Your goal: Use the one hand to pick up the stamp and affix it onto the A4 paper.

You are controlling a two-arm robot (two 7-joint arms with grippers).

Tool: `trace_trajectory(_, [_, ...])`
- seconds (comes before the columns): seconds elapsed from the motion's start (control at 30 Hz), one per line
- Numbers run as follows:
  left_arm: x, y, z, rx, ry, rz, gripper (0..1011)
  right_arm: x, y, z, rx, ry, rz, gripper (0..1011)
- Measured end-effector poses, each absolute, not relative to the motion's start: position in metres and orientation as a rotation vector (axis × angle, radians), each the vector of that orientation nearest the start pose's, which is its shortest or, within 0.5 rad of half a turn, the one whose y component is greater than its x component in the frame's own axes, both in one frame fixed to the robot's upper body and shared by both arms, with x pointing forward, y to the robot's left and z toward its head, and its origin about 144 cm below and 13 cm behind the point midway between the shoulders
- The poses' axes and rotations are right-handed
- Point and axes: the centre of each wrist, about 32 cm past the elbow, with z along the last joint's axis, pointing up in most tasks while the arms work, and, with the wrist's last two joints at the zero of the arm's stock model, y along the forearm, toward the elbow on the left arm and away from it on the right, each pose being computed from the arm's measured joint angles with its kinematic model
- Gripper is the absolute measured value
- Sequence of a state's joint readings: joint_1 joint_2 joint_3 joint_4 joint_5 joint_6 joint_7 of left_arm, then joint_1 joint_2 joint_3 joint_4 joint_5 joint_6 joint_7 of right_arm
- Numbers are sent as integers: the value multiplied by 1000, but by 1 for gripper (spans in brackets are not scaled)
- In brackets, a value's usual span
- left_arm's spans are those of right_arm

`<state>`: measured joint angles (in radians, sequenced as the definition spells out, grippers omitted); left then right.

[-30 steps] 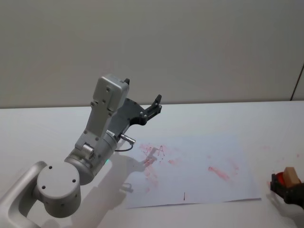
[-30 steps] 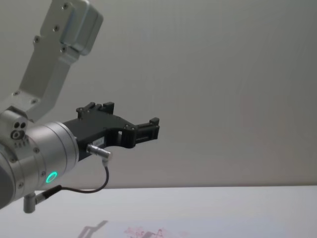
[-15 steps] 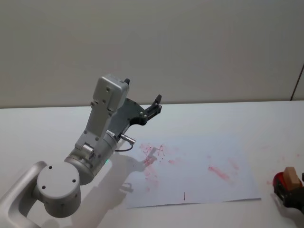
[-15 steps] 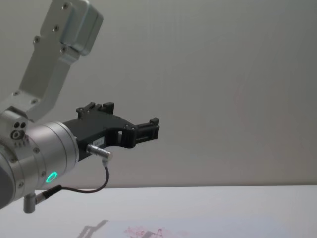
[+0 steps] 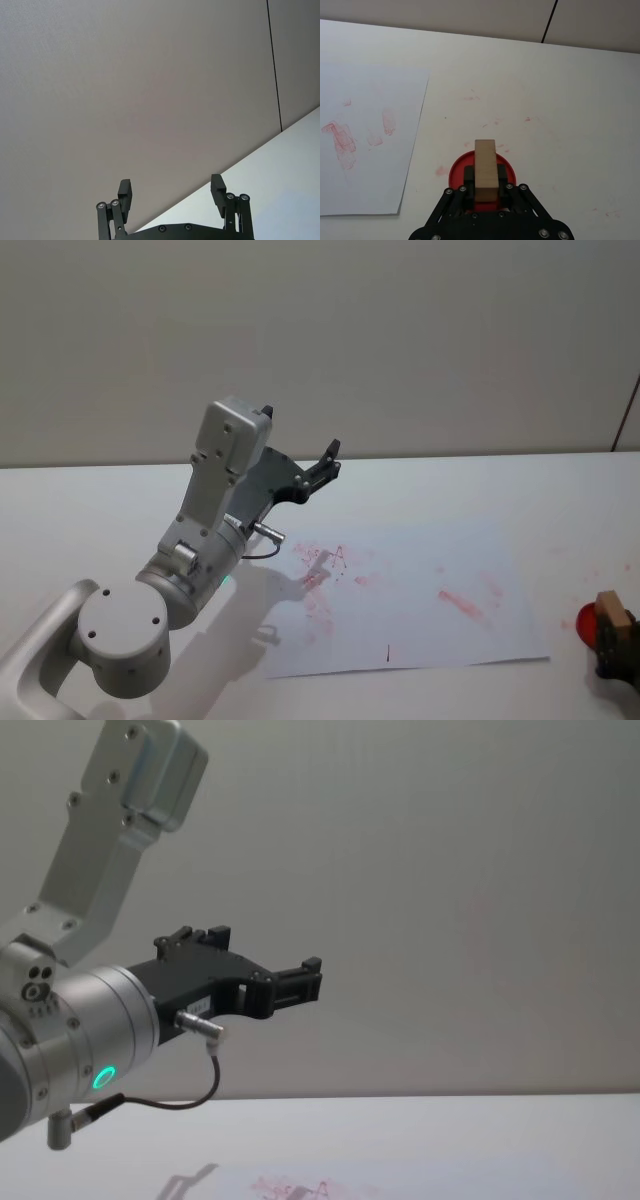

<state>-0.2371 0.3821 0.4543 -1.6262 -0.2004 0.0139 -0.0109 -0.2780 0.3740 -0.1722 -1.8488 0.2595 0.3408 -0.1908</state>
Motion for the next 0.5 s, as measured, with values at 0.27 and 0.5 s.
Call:
trace_trajectory(0.27, [492, 198, 1204, 61, -268, 1124, 1001, 373, -254, 1144, -406, 182, -1474, 220])
trace_trajectory(0.5, [492, 198, 1204, 61, -268, 1124, 1001, 376, -253, 1150, -366, 133, -1424, 220])
